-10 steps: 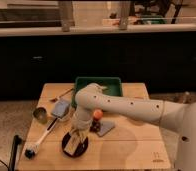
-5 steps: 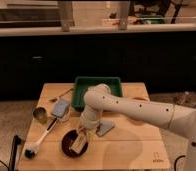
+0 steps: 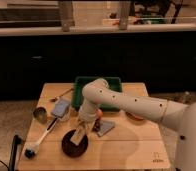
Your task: Wipe purple bowl with eraser
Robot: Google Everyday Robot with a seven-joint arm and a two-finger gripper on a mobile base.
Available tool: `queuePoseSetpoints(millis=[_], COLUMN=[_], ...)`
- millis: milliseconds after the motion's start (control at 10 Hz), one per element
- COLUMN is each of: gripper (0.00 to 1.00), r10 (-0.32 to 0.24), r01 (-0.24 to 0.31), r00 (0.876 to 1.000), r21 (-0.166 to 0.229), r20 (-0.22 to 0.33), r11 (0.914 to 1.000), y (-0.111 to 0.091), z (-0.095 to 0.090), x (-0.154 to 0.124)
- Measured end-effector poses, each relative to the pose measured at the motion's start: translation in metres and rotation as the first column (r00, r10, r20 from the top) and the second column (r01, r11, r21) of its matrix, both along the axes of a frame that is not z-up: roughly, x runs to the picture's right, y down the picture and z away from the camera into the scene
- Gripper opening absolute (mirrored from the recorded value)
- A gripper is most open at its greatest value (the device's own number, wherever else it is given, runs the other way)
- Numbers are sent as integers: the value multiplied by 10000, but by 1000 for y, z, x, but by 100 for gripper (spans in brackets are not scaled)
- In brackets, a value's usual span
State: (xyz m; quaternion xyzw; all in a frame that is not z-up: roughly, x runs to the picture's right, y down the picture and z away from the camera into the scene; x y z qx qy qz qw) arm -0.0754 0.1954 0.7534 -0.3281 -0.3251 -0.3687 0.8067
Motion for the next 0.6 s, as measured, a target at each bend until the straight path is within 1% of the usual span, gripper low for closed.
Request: queuePoseSetpoints(millis=[200,400,500,600], gripper=[3,3,3,3], r10=[-272,-471,-541,-528], r01=[268,454,513,491], r00=[9987,9948,9919,9906], r21=[87,203,269,321], r20=[423,905,1145,1262], r11=[9996,9988,9983,9983], y=[-1,4,10,14], z=[-1,-8,-15,-21], x=[-24,-41,-45,-43])
